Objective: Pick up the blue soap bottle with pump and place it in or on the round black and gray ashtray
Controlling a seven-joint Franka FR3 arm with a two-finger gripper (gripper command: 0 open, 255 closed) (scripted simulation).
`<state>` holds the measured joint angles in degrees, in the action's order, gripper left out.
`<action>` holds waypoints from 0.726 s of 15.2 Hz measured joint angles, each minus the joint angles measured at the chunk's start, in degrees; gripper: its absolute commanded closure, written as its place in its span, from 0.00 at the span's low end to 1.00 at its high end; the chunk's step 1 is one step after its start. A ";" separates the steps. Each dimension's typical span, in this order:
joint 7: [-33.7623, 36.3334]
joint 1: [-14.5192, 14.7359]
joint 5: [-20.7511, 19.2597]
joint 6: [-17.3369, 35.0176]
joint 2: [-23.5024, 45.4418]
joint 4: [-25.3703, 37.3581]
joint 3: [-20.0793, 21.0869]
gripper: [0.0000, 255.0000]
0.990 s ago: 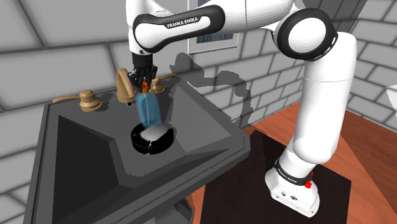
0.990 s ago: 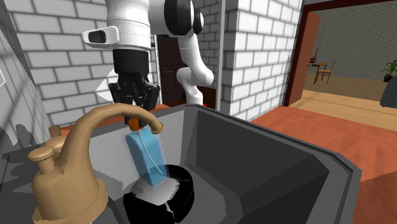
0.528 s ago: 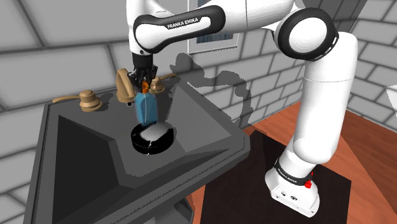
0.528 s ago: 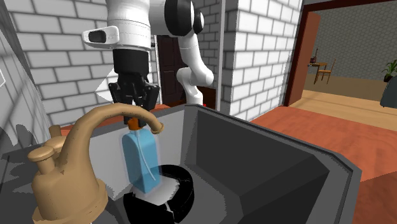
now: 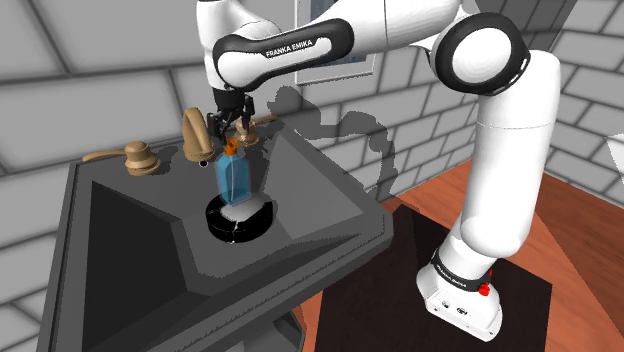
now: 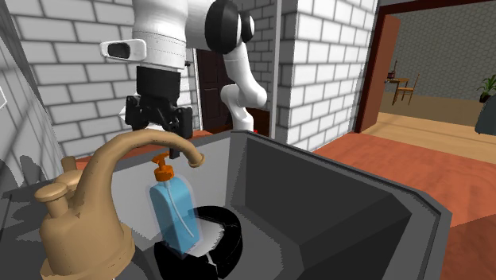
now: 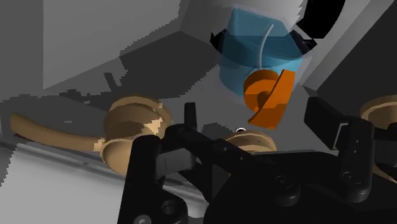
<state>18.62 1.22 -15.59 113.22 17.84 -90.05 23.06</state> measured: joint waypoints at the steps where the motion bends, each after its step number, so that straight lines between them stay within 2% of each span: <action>1: -0.23 -0.77 1.71 -0.15 0.45 0.32 0.47 0.00; 5: -1.01 -1.49 6.86 -4.15 1.37 3.72 1.97 0.00; 11: -1.26 -1.63 7.47 -4.46 1.45 3.92 2.05 0.00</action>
